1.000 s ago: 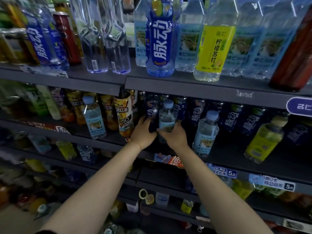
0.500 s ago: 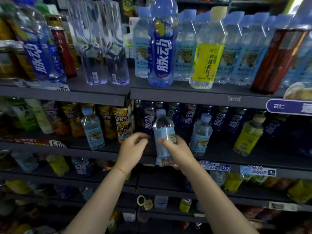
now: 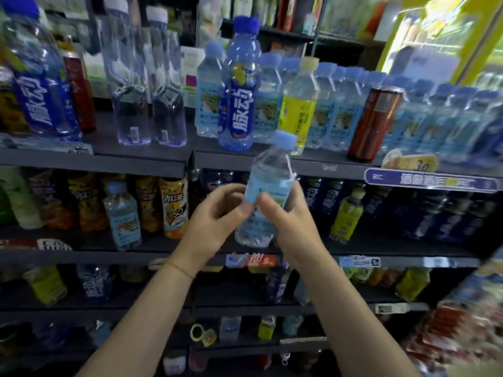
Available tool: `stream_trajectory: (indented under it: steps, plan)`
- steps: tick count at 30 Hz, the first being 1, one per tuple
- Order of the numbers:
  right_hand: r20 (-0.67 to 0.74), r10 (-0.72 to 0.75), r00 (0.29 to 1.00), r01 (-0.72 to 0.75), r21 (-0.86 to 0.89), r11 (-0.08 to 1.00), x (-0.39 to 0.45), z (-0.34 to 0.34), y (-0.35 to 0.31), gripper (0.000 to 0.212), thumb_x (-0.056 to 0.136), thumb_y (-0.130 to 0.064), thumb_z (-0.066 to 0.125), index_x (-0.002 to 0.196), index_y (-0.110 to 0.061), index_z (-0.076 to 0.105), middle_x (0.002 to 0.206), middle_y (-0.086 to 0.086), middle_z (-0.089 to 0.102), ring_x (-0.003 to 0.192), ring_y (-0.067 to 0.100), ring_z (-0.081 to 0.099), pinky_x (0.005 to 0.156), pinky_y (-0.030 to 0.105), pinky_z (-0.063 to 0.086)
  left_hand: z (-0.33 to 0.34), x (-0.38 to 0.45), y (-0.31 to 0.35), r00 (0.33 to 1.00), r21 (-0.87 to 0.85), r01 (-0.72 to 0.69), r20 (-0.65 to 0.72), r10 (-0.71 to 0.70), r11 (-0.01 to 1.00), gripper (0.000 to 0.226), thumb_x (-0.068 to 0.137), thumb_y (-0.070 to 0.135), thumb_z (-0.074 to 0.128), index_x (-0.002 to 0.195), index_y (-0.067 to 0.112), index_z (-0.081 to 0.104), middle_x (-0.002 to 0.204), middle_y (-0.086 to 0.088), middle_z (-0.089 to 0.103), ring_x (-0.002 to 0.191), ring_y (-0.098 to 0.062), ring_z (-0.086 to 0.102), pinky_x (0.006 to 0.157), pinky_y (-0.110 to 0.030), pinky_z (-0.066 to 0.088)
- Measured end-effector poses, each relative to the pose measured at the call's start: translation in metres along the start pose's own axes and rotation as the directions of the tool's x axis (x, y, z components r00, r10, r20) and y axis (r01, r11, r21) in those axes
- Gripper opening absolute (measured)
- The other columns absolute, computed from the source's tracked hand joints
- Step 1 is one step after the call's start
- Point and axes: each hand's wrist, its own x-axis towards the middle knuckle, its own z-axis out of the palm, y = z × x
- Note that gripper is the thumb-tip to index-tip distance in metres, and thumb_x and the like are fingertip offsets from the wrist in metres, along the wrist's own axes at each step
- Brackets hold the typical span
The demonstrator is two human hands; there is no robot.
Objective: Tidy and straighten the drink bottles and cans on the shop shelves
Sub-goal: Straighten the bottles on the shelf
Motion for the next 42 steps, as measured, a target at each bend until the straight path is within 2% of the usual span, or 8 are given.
stream_trajectory:
  steps: [5,10,13,16,19,25,32,42]
  plan:
    - [-0.044,-0.239,0.970,0.239,-0.019,0.971,0.022,-0.043,-0.054,0.051,0.071,-0.030,0.084,0.114,-0.027,0.056,0.110,0.002,0.071,0.107,0.025,0.069,0.087,0.046,0.058,0.048,0.039,0.036,0.980,0.196,-0.187,0.109,0.169,0.963,0.060,0.077,0.024,0.083,0.130,0.026,0.055,0.115,0.002,0.069,0.107,-0.013,0.066,0.087,-0.030,0.056]
    - [-0.120,-0.395,0.911,0.300,-0.465,0.833,0.052,-0.102,-0.082,0.030,0.079,-0.055,0.075,0.102,-0.044,0.059,0.110,-0.002,0.060,0.099,0.009,0.059,0.079,0.026,0.051,0.111,0.089,0.045,0.951,0.349,-0.287,-0.006,0.308,0.892,0.056,0.077,0.027,0.082,0.122,0.040,0.051,0.109,0.010,0.064,0.103,-0.010,0.064,0.084,-0.030,0.057]
    - [-0.102,-0.409,0.907,0.274,-0.595,0.756,0.075,-0.133,-0.083,0.040,0.083,-0.061,0.067,0.112,-0.034,0.063,0.110,0.002,0.064,0.101,0.017,0.060,0.083,0.038,0.054,0.143,0.111,0.037,0.949,0.401,-0.248,-0.081,0.304,0.882,0.053,0.080,0.030,0.081,0.124,0.034,0.051,0.106,0.016,0.061,0.098,-0.002,0.061,0.077,-0.022,0.055]
    - [-0.061,-0.399,0.915,0.253,-0.684,0.684,0.085,-0.154,-0.081,0.049,0.089,-0.052,0.066,0.131,-0.028,0.057,0.115,-0.002,0.058,0.099,0.007,0.052,0.076,0.016,0.044,0.166,0.126,0.028,0.939,0.413,-0.224,-0.151,0.309,0.883,0.046,0.084,0.030,0.077,0.125,0.027,0.056,0.103,0.016,0.063,0.094,-0.004,0.064,0.078,-0.033,0.059]
    - [-0.021,-0.410,0.912,0.290,-0.674,0.679,0.083,-0.170,-0.083,0.051,0.088,-0.049,0.069,0.131,-0.029,0.054,0.113,-0.005,0.052,0.091,-0.002,0.048,0.069,0.010,0.039,0.185,0.131,0.023,0.912,0.431,-0.265,-0.178,0.369,0.862,0.045,0.088,0.022,0.074,0.126,0.034,0.054,0.109,0.013,0.064,0.101,-0.013,0.065,0.082,-0.042,0.059]
    - [-0.200,-0.625,0.754,0.421,-0.583,0.694,0.076,-0.225,-0.109,0.037,0.079,-0.038,0.080,0.105,-0.026,0.056,0.099,-0.005,0.053,0.087,0.002,0.055,0.069,0.010,0.043,0.252,0.143,0.042,0.857,0.456,-0.440,-0.044,0.514,0.773,0.058,0.087,0.019,0.073,0.138,0.029,0.048,0.118,0.017,0.061,0.102,0.002,0.061,0.086,-0.020,0.054]
    - [-0.319,-0.571,0.756,0.232,-0.686,0.689,0.099,-0.328,-0.113,0.045,0.082,-0.039,0.077,0.113,-0.014,0.057,0.102,-0.002,0.050,0.087,0.011,0.050,0.067,0.018,0.038,0.324,0.173,0.023,0.878,0.802,-0.427,0.259,0.401,0.417,0.063,0.091,0.023,0.064,0.148,0.013,0.039,0.143,-0.006,0.050,0.134,-0.024,0.041,0.113,-0.041,0.035]
    - [-0.357,-0.398,0.845,-0.065,-0.807,0.587,0.122,-0.390,-0.099,0.047,0.084,-0.050,0.069,0.106,-0.018,0.043,0.093,-0.002,0.049,0.076,0.019,0.047,0.049,0.028,0.028,0.359,0.192,0.003,0.941,0.954,-0.283,0.255,0.224,0.100,0.039,0.099,0.048,0.040,0.123,0.022,0.057,0.109,0.005,0.068,0.102,-0.019,0.062,0.094,-0.040,0.036]
